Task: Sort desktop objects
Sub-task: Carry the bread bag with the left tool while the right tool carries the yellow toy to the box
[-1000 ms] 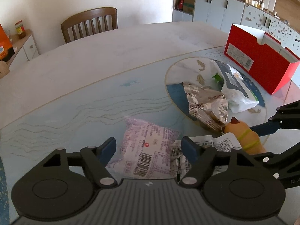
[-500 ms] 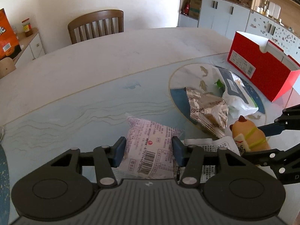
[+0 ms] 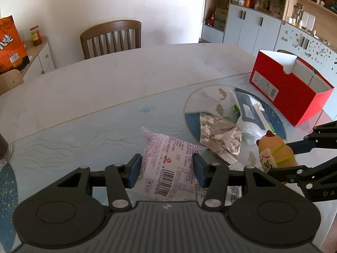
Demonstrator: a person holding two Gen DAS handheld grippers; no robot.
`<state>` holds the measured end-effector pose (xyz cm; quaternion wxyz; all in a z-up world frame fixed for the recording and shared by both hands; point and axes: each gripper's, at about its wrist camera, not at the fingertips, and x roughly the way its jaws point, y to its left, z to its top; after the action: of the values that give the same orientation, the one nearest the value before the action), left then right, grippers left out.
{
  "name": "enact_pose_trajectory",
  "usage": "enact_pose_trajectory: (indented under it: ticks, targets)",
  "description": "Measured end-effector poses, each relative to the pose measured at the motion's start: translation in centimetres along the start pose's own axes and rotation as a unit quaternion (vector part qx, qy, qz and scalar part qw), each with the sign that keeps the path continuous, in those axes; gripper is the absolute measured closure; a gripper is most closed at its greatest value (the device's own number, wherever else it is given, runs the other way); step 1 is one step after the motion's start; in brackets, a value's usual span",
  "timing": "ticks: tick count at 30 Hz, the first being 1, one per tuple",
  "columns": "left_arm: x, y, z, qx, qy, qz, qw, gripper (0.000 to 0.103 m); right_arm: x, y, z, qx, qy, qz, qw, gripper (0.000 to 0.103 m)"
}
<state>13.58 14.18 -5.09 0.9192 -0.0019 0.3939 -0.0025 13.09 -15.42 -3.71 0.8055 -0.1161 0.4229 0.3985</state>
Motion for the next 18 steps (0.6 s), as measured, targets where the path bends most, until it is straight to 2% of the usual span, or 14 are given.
enact_pose_trajectory:
  ticks: [18]
  targets:
    - [-3.9, -1.8, 0.6, -0.01, -0.019, -0.013, 0.9997, 0.052, -3.7, -1.6, -0.2, 0.012, -0.026, -0.001, 1.0, 0.056]
